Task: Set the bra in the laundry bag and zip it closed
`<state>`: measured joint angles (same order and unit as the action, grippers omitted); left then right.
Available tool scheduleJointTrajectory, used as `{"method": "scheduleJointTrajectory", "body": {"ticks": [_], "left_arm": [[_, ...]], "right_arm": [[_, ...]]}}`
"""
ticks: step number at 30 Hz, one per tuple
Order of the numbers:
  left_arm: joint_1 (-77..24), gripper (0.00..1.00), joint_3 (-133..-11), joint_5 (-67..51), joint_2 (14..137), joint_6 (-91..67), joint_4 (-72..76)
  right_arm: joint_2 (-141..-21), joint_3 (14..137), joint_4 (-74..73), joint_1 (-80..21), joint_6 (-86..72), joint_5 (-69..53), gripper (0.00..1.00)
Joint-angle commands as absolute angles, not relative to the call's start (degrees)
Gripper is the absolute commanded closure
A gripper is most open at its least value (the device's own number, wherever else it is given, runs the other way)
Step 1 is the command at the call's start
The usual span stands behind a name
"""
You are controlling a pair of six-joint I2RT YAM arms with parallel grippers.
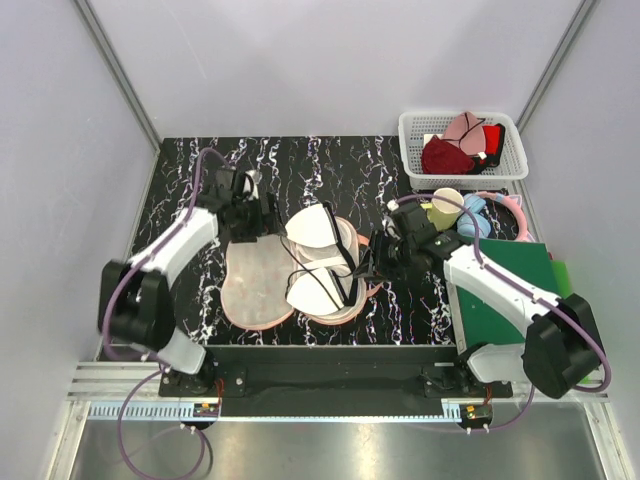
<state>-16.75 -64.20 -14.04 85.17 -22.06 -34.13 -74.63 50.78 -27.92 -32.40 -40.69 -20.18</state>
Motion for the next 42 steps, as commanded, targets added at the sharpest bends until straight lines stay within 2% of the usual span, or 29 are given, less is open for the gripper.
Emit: {"method": "scheduleJointTrajectory", "body": {"ticks": [1,5,13,26,27,28,42], "left_arm": [[-10.7,0.07,-69.5,-18.0,94.1,-31.4,-30.7],[-9.8,0.14,-73.2,-22.8,101.4,-33.2,-25.8],[-9.8,0.25,-75.7,-26.8,107.2,-33.4,-22.8],[-10.8,0.80,-76.6,-35.1,110.5,-30.4,-21.9],[-10.9,0.94,-76.7,-36.0,110.3,-29.4,-22.0],[-10.8,1.00,-76.6,-37.0,110.2,-28.7,-22.1],[-10.6,1.00,-79.7,-49.0,108.3,-15.2,-29.6]], "right_arm": [[-76.4,55.5,-27.9,-30.9,-38.1,-22.8,0.57],[-77.2,55.5,-27.9,-29.8,-37.7,-23.7,0.58],[-78.5,55.6,-28.0,-27.2,-36.8,-25.5,0.58],[-78.8,54.9,-27.9,-25.7,-36.3,-28.1,0.60],[-78.6,54.7,-27.9,-25.7,-36.3,-28.2,0.60],[-78.5,54.6,-27.9,-25.7,-36.4,-28.3,0.60],[-74.9,51.4,-28.3,-25.6,-37.0,-28.7,0.63]]}}
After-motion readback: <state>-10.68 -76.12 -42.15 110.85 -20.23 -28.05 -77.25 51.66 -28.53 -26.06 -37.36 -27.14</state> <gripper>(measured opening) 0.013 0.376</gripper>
